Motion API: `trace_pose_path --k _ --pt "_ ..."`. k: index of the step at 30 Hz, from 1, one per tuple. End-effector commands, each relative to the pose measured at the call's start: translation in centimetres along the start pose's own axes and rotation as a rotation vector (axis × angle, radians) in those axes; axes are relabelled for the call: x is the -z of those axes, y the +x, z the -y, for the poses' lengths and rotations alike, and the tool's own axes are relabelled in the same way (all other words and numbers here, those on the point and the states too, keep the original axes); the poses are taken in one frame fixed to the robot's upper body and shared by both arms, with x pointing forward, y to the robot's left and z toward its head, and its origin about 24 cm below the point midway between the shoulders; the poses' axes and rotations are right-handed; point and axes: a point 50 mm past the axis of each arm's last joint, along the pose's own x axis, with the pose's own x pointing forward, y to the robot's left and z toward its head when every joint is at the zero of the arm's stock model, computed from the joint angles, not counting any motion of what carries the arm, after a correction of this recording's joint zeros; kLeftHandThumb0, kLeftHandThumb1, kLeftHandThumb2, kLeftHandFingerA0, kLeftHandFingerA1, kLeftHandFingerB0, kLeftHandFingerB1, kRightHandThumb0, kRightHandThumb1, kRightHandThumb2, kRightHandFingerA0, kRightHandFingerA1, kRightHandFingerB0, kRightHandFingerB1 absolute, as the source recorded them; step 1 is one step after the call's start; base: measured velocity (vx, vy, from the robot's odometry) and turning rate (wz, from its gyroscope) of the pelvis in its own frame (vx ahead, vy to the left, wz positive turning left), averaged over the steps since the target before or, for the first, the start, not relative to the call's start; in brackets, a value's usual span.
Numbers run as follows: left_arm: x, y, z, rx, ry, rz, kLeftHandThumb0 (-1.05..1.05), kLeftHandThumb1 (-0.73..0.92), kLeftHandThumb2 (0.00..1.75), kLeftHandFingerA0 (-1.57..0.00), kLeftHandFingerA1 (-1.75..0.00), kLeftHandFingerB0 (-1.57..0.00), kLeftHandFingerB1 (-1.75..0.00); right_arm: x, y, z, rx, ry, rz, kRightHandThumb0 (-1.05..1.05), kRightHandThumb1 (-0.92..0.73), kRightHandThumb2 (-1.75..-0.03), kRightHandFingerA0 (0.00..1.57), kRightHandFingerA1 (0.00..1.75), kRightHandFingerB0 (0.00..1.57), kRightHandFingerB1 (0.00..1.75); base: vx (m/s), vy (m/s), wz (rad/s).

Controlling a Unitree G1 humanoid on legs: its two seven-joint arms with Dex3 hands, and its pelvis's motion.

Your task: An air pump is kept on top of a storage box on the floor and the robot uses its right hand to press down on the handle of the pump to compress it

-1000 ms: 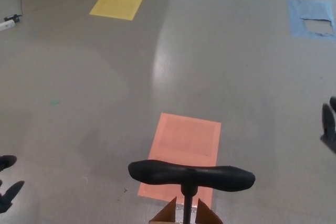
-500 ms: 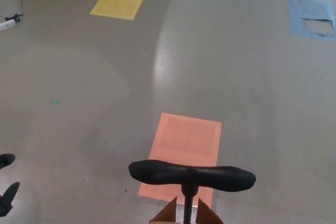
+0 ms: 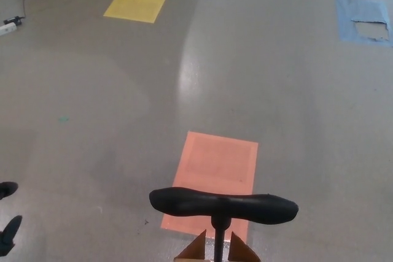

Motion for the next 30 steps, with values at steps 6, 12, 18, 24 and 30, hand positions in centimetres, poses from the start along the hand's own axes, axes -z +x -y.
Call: trace_pose_path --k 6,12,18,24,30 --pt "1.1 -0.6 -0.4 0.062 0.072 -0.013 -0.30 0.64 1.12 -0.01 -0.48 -0.01 -0.46 -13.6 2.4 -7.1 -0.725 -0.098 0.344 -0.91 -0.76 -1.09 0.00 0.11 0.00 0.08 0.00 0.000 0.00" --pt "1.5 -0.7 -0.2 0.071 0.072 -0.024 -0.30 0.64 1.12 -0.01 -0.48 -0.01 -0.46 -12.8 1.6 -9.9 -0.880 -0.123 0.313 -0.90 -0.78 -1.10 0.00 0.12 0.00 0.11 0.00 0.000 0.00" --pt "1.2 -0.7 -0.5 0.067 0.072 -0.014 -0.53 0.84 0.65 -0.20 -0.32 -0.16 -0.29 -11.8 1.2 -11.8 -0.997 -0.168 0.234 -0.93 -0.82 -1.14 0.00 0.10 0.00 0.07 0.00 0.000 0.00" --pt "1.4 -0.8 -0.5 0.089 0.057 -0.010 -0.31 0.64 1.12 -0.01 -0.48 0.00 -0.47 -9.9 -0.8 -14.1 -1.133 -0.169 0.157 -0.97 -0.83 -1.15 0.00 0.05 0.00 0.03 0.00 0.000 0.00" --pt "1.7 -0.7 -0.4 0.097 0.015 -0.028 -0.33 0.60 1.10 0.00 -0.48 0.00 -0.47 -8.6 -2.8 -15.9 -1.219 -0.169 0.110 -0.98 -0.83 -1.16 0.00 0.06 0.00 0.04 0.00 0.000 0.00"
